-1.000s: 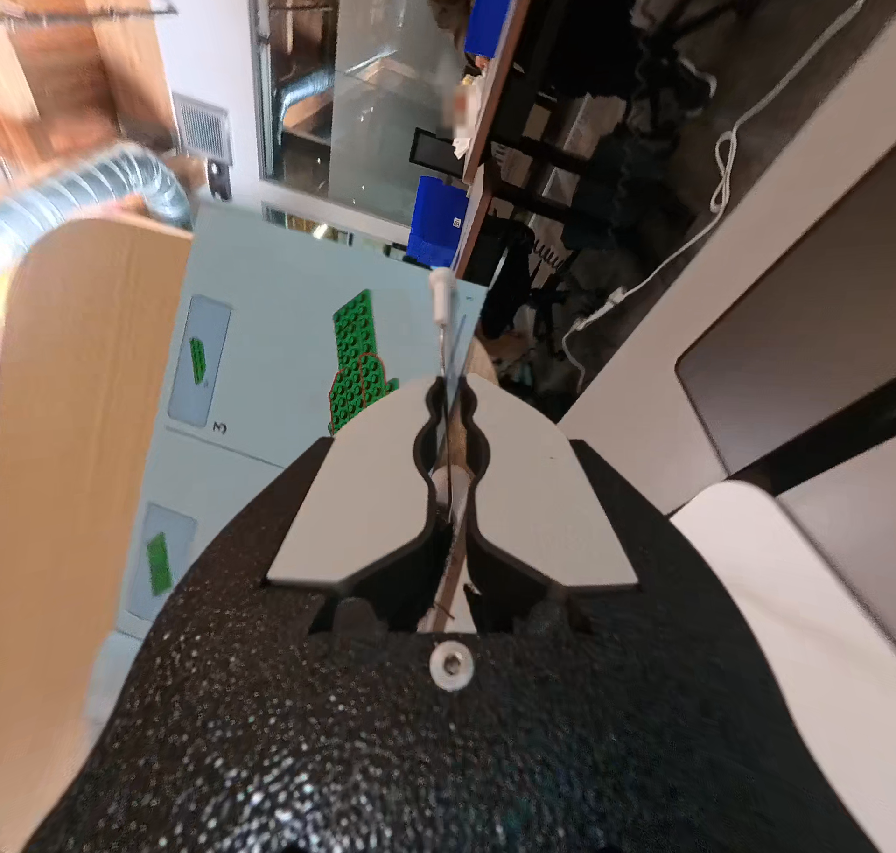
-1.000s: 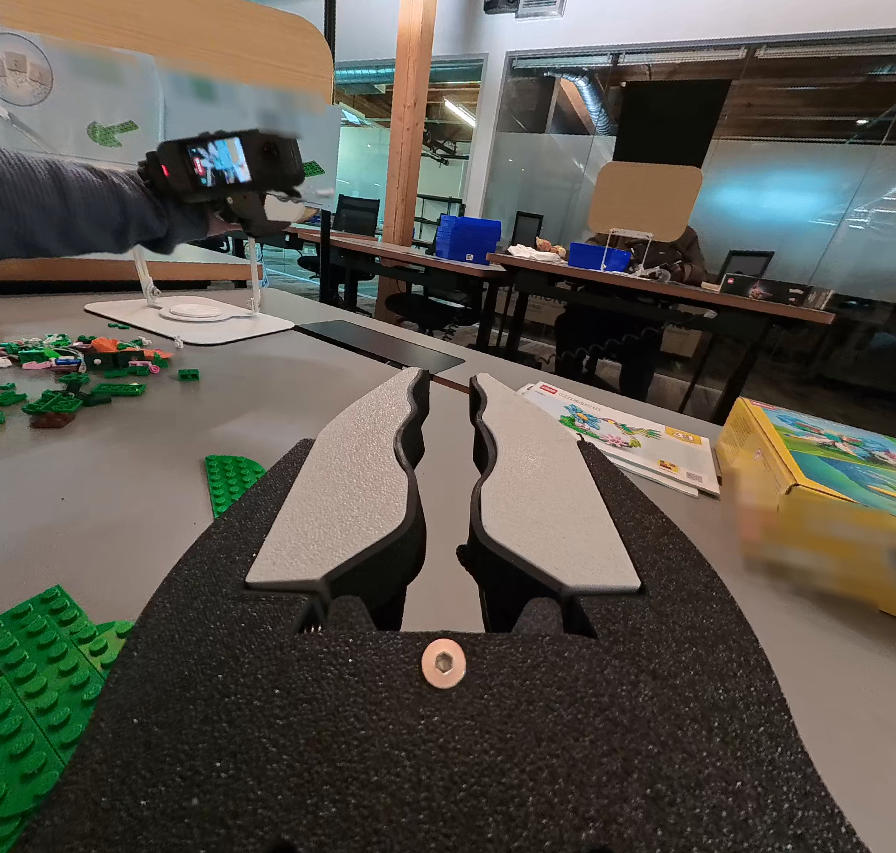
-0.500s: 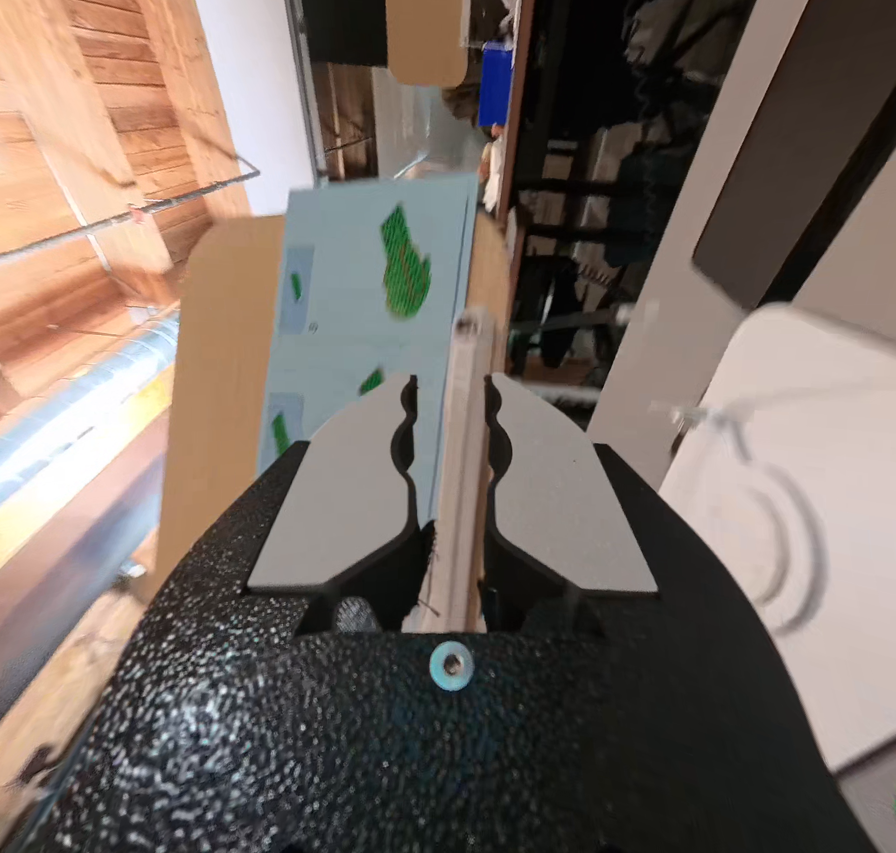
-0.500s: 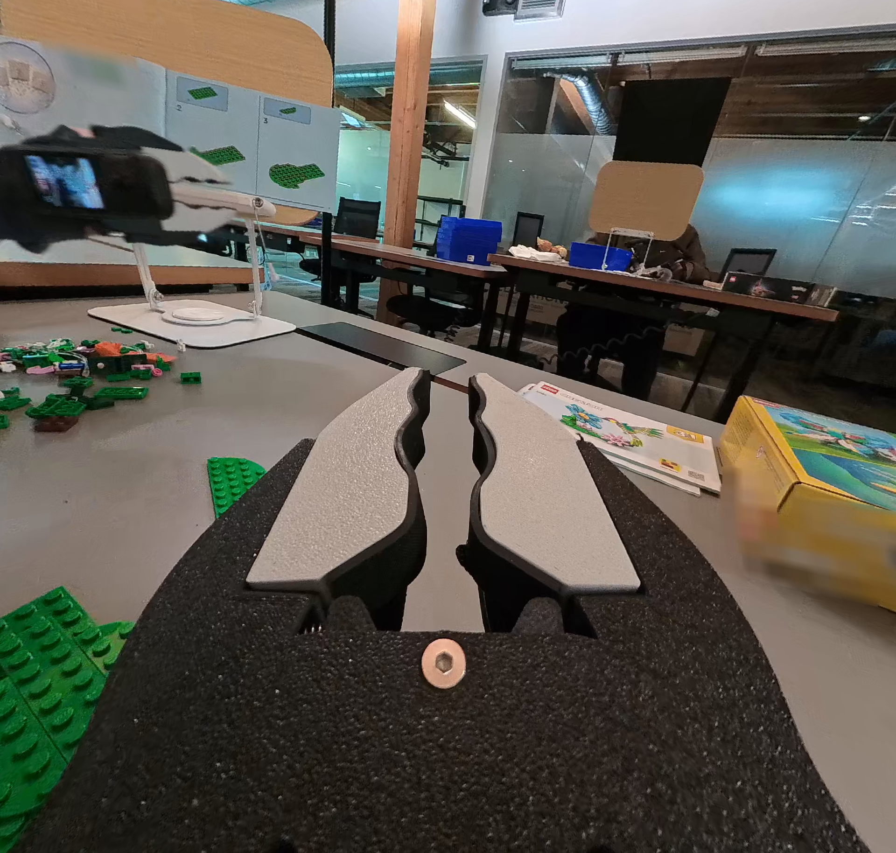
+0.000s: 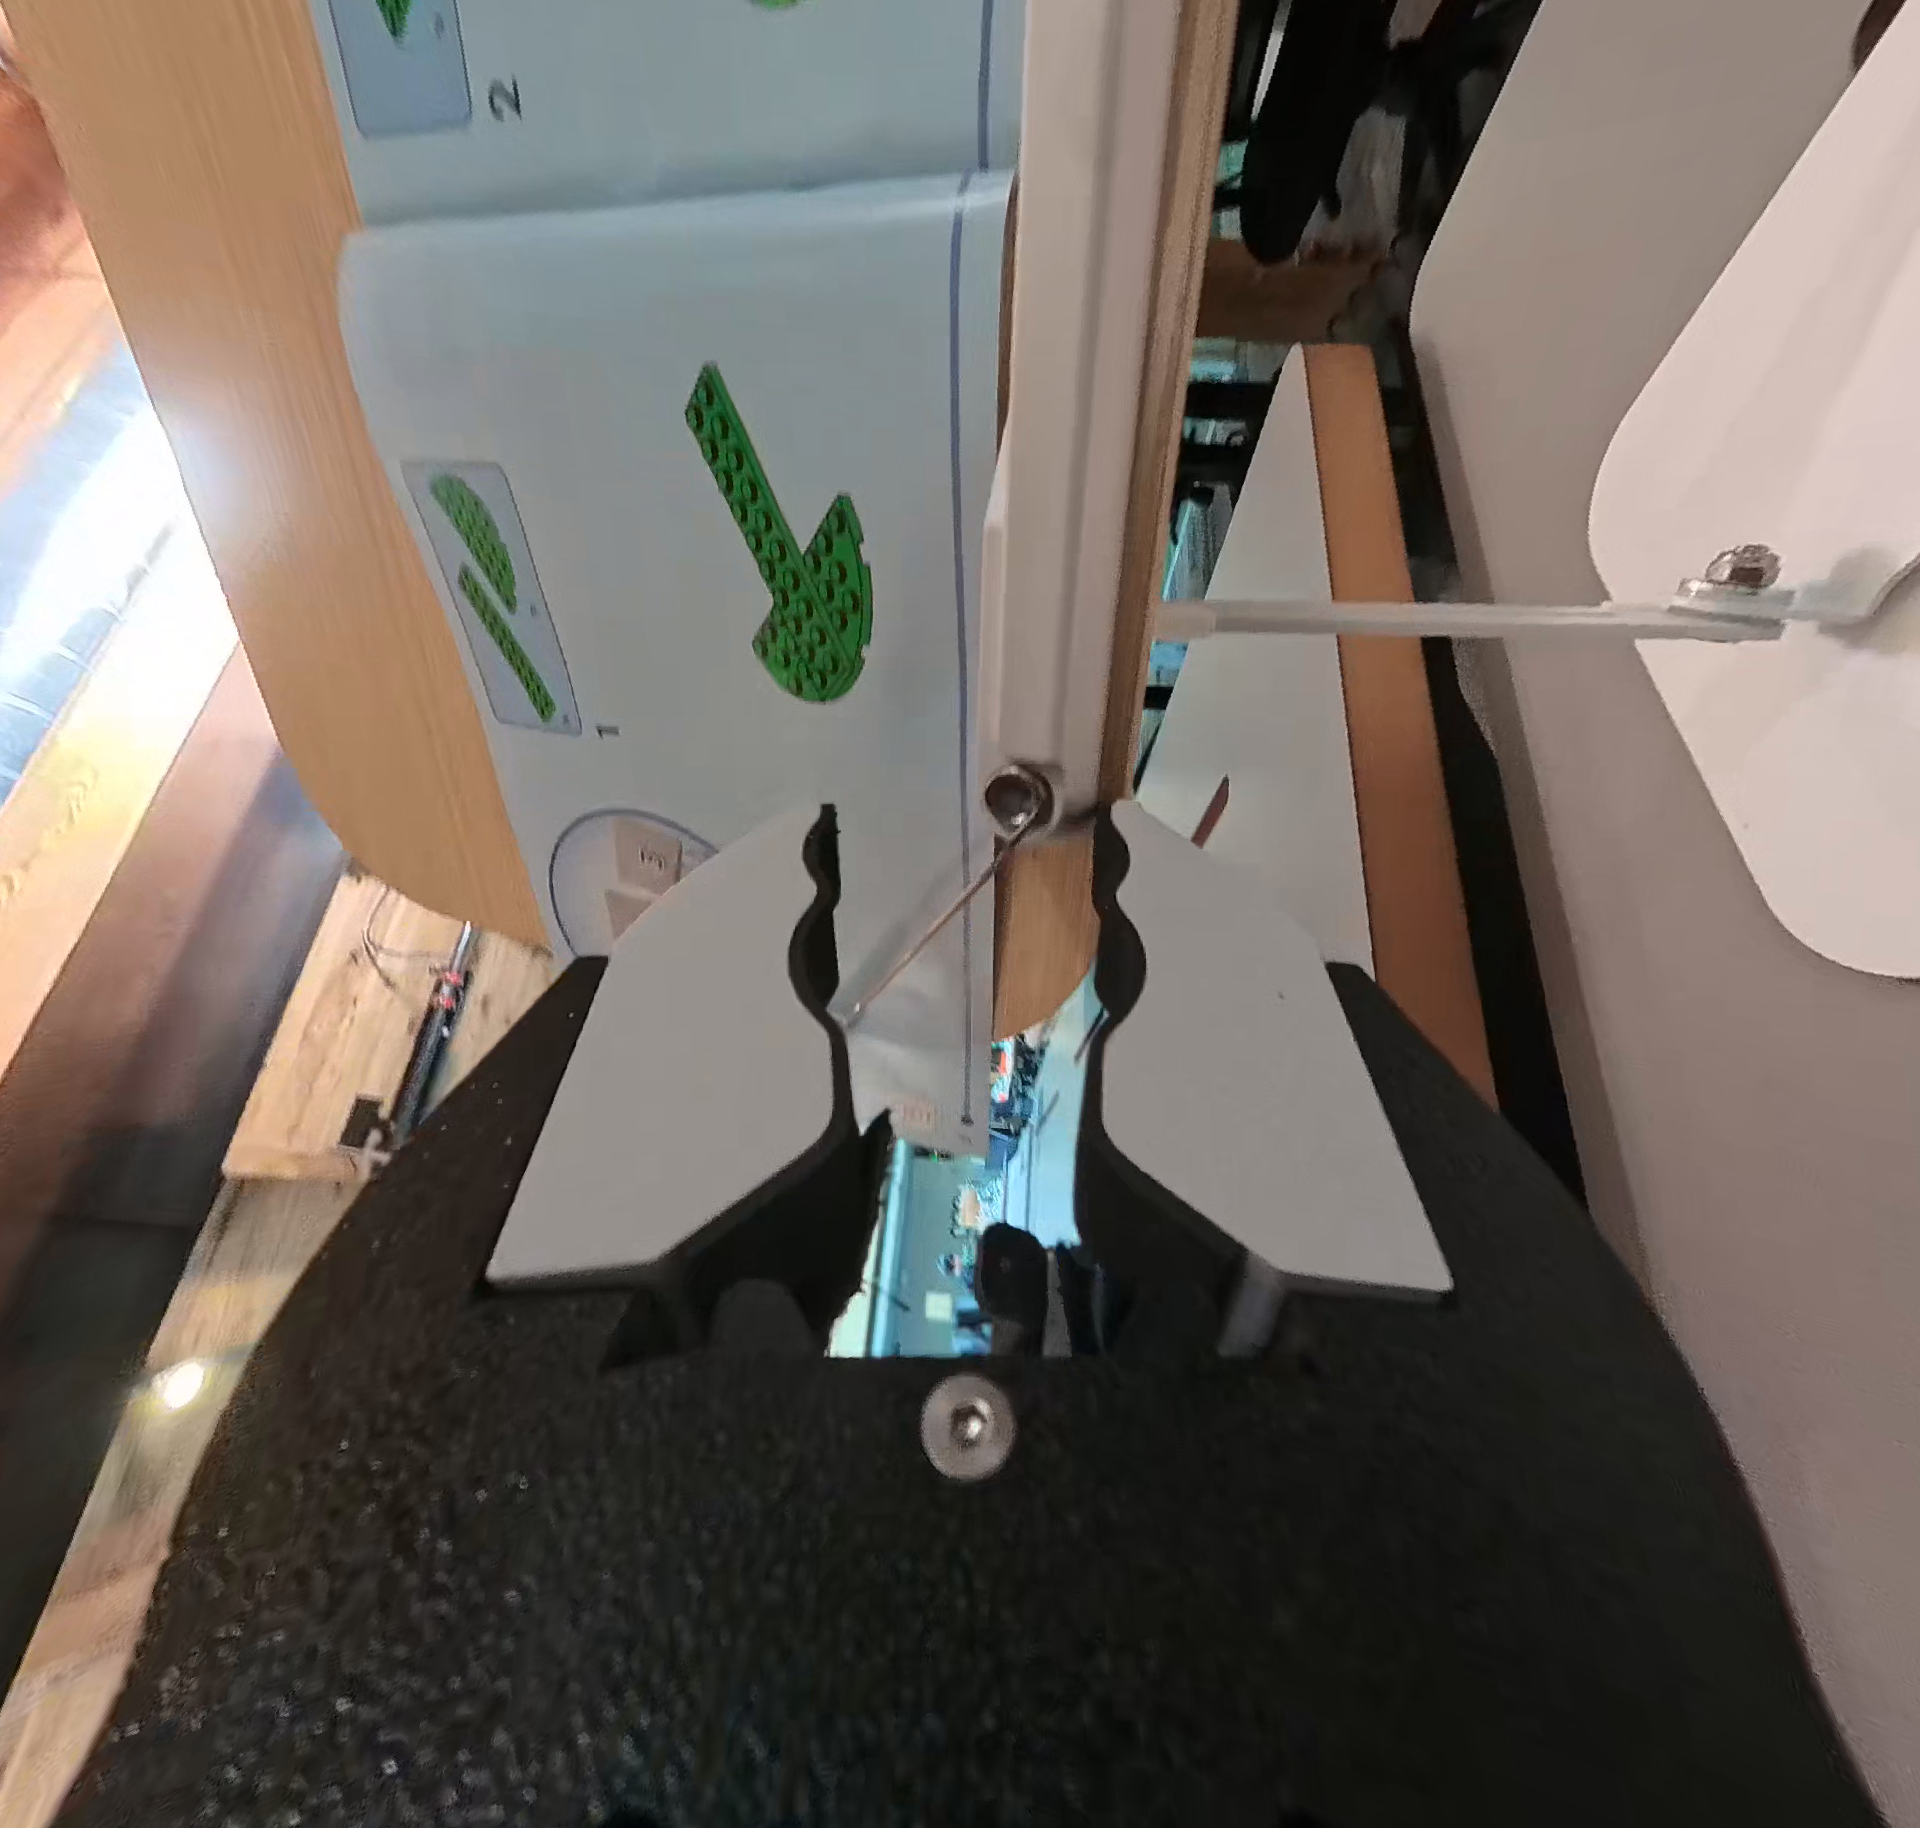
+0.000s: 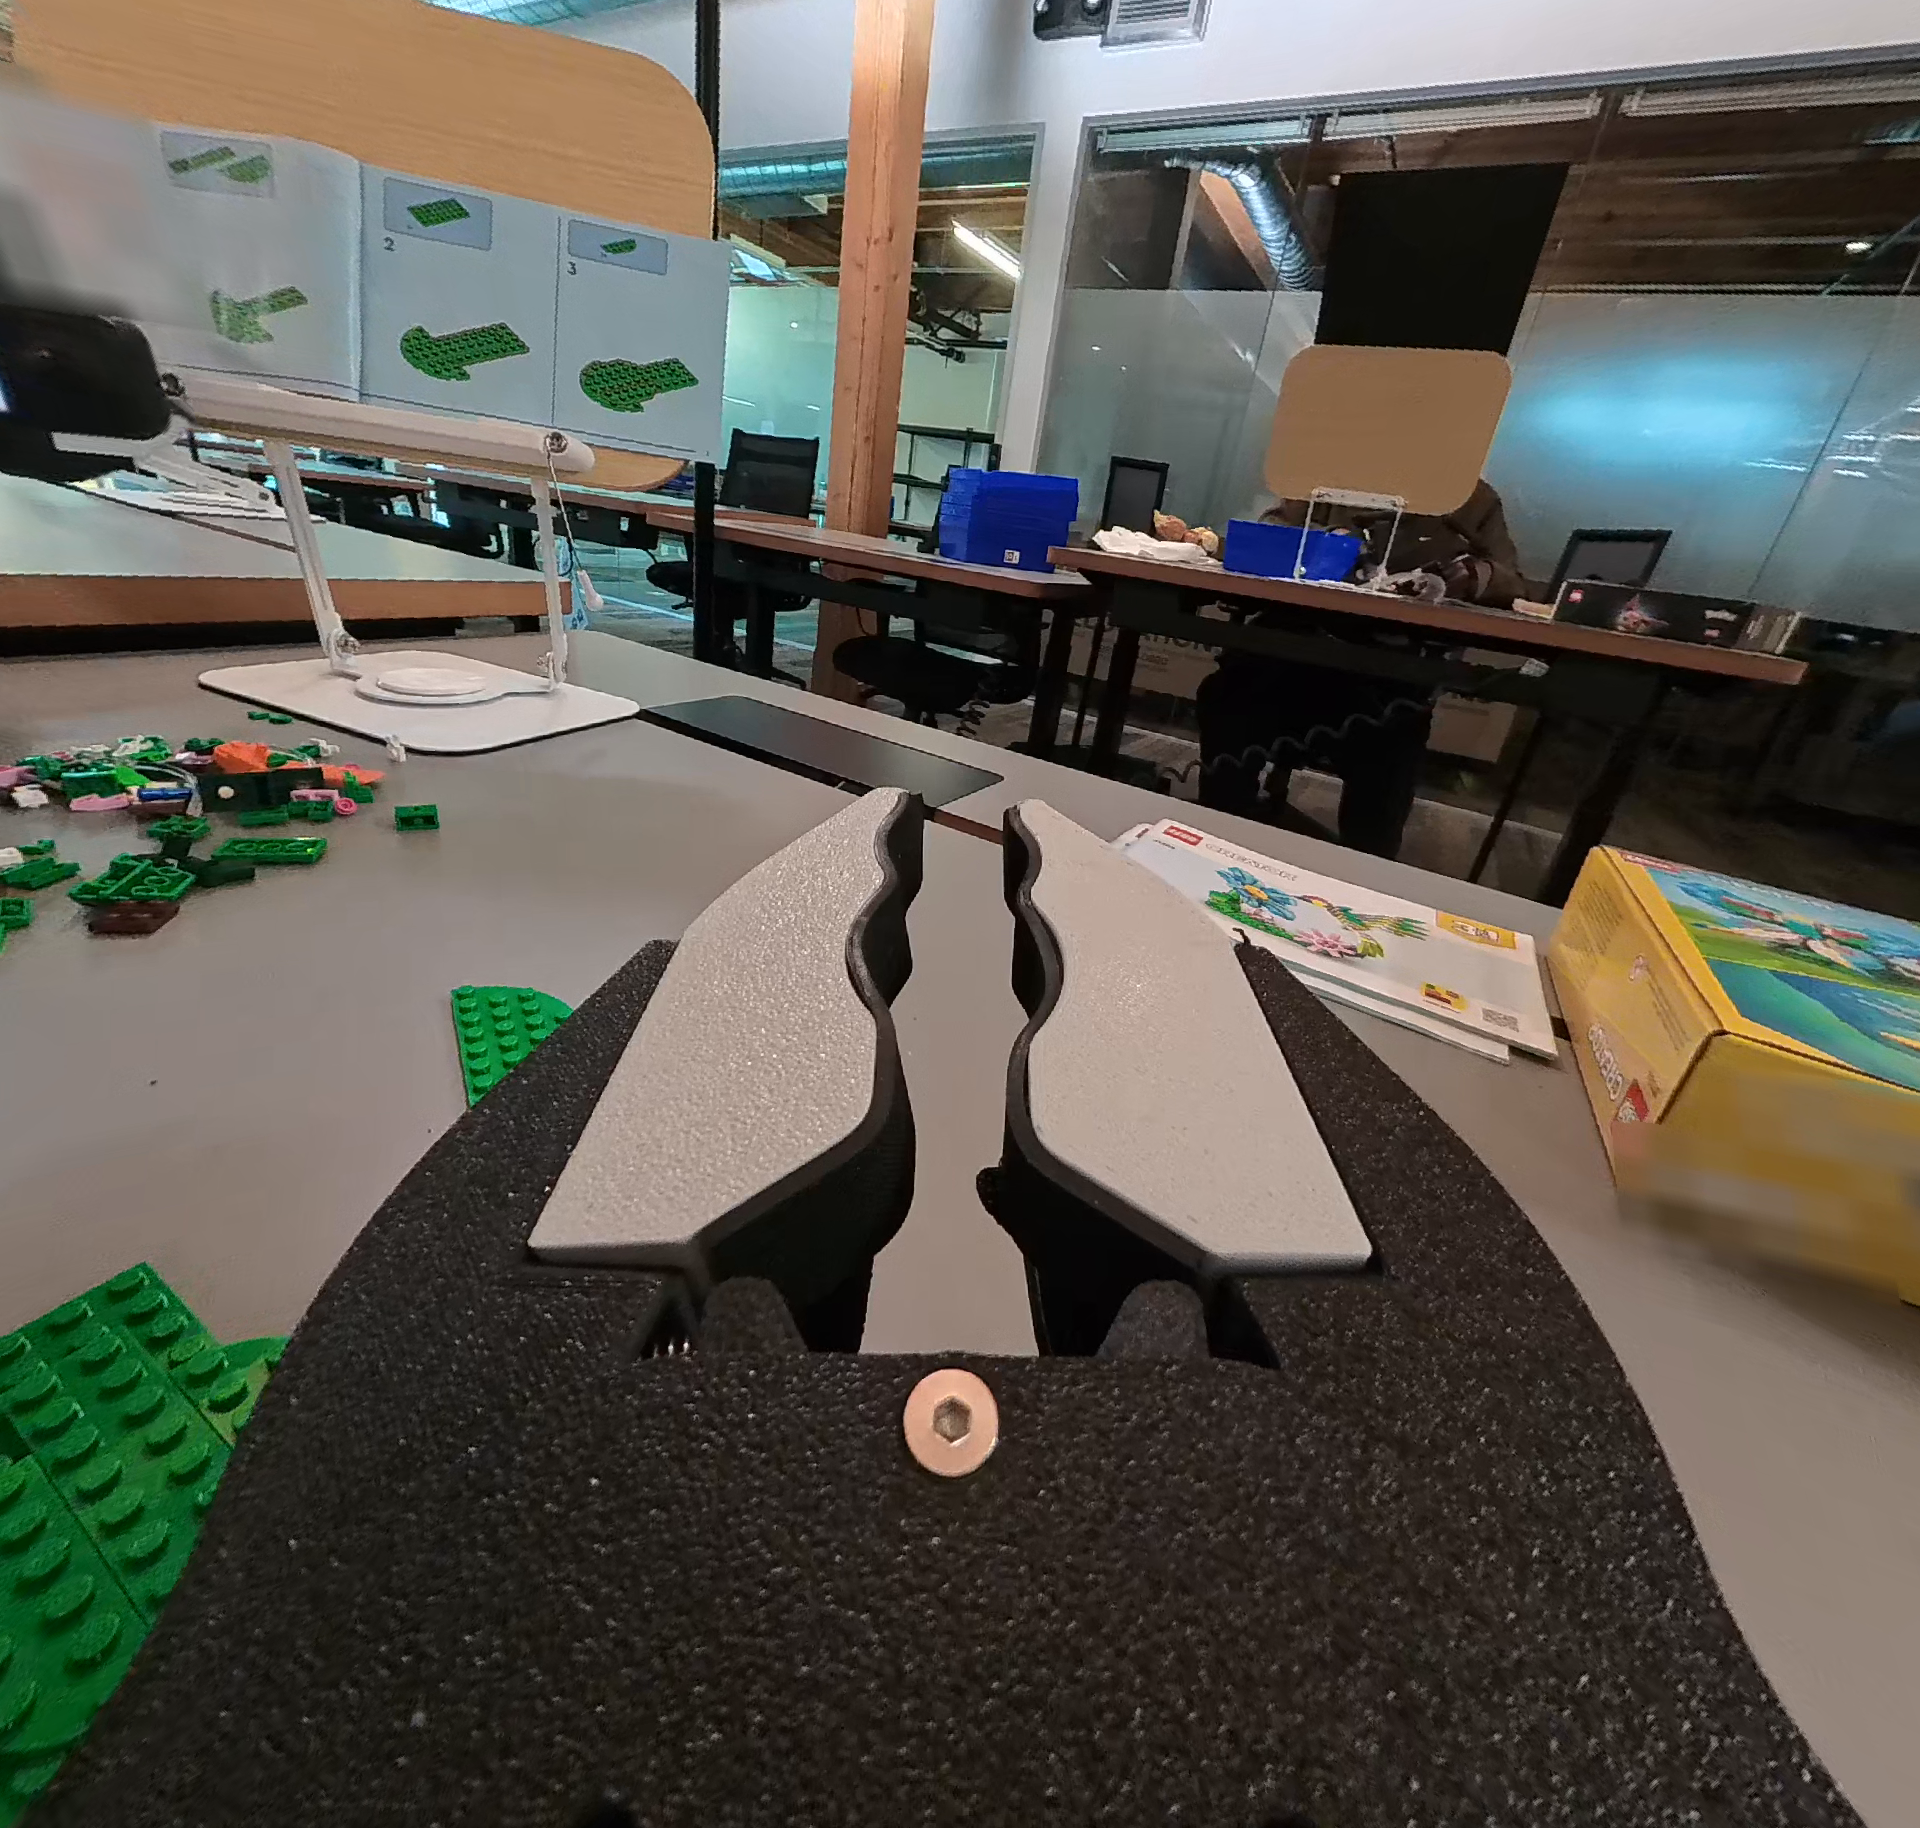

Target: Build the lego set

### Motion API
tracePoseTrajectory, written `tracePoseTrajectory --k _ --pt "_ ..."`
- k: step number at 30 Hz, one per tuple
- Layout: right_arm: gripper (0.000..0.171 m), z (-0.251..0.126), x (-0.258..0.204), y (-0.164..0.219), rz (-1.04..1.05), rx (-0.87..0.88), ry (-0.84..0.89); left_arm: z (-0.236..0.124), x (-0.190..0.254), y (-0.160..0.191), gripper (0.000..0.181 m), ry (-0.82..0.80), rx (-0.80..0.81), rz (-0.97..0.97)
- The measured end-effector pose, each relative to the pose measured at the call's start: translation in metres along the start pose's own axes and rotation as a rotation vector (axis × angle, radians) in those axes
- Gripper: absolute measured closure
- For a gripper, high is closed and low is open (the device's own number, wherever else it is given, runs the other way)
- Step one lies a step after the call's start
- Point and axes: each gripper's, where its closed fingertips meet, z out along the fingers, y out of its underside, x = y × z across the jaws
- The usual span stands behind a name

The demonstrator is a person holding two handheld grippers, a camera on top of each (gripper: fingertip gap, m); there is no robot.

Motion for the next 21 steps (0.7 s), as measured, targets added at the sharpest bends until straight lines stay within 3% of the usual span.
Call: tracePoseTrajectory --k 4,8,16,19,21 --pt "0.157 0.000 0.000 0.000 0.001 -0.001 -0.003 -0.003 0.008 0.018 0.131 0.054 -0.079 -0.066" --pt "0.157 0.000 0.000 0.000 0.002 -0.001 -0.003 -0.005 0.039 0.023 0.130 0.232 -0.104 -0.102" --pt "0.157 0.000 0.000 0.001 0.001 -0.003 -0.003 -0.012 0.046 0.020 0.132 0.301 -0.131 -0.193" --pt "0.157 0.000 0.000 0.001 0.003 -0.004 0.000 -0.026 0.029 0.023 0.145 0.256 -0.211 -0.175" --pt "0.157 0.001 0.000 0.001 0.005 -0.005 0.003 -0.043 0.003 0.002 0.157 0.147 -0.144 -0.198"
